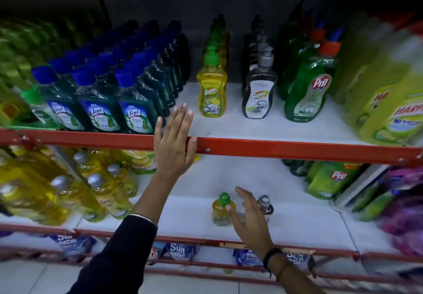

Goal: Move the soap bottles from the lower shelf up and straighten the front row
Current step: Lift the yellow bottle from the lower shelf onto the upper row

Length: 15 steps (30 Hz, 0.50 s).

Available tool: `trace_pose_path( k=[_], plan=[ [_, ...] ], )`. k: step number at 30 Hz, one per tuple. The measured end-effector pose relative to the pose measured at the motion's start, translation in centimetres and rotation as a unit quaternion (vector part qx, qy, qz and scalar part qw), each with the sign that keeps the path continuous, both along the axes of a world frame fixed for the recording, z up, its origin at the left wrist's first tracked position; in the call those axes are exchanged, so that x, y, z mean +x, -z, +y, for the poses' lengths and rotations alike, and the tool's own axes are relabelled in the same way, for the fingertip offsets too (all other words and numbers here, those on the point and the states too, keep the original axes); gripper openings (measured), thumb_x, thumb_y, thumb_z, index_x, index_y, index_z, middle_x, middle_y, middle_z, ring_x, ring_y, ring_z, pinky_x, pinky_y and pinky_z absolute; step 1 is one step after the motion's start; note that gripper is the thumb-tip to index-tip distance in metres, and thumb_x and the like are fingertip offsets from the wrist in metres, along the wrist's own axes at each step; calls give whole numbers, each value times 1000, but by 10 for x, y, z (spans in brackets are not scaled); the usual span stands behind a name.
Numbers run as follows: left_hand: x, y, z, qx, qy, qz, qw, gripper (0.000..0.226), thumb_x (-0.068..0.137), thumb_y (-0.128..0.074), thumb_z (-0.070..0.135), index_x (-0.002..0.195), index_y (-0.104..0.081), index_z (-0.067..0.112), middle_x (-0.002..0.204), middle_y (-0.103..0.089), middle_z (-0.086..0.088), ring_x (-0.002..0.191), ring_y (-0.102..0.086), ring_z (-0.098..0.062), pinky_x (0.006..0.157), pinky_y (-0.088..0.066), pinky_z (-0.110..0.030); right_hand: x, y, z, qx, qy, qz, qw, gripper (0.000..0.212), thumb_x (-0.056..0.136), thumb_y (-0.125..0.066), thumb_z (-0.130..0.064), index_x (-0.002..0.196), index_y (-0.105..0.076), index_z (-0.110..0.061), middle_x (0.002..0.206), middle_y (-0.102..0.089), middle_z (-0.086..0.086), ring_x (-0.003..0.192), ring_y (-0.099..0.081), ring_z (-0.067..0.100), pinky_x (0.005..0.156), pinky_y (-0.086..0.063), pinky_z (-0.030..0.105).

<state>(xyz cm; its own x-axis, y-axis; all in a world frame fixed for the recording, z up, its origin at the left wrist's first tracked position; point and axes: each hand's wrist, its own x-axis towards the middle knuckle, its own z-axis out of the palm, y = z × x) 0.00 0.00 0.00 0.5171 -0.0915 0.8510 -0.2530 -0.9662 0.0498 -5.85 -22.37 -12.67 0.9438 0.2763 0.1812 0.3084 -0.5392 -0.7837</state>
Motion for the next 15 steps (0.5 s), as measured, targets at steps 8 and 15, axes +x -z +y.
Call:
trace_pose_path(
  k=[8, 15],
  plan=[
    [13, 9, 4, 51, -67, -46, 995, 50, 103, -23, 37, 148, -35, 18, 151, -41, -5, 143, -34, -26, 117, -20, -42, 16, 36, 24, 18, -15, 149, 989, 57, 85, -58, 0, 135, -35, -14, 131, -49, 7, 124, -47, 22, 104, -33, 24],
    [17, 12, 9, 82, -72, -65, 992, 51, 102, -22, 39, 148, -36, 20, 147, -48, -3, 140, -38, -26, 104, -32, -38, 14, 23, 15, 19, -19, 111, 993, 48, 78, -69, -9, 110, -43, -34, 112, -58, -1, 107, -55, 17, 92, -44, 26]
  ],
)
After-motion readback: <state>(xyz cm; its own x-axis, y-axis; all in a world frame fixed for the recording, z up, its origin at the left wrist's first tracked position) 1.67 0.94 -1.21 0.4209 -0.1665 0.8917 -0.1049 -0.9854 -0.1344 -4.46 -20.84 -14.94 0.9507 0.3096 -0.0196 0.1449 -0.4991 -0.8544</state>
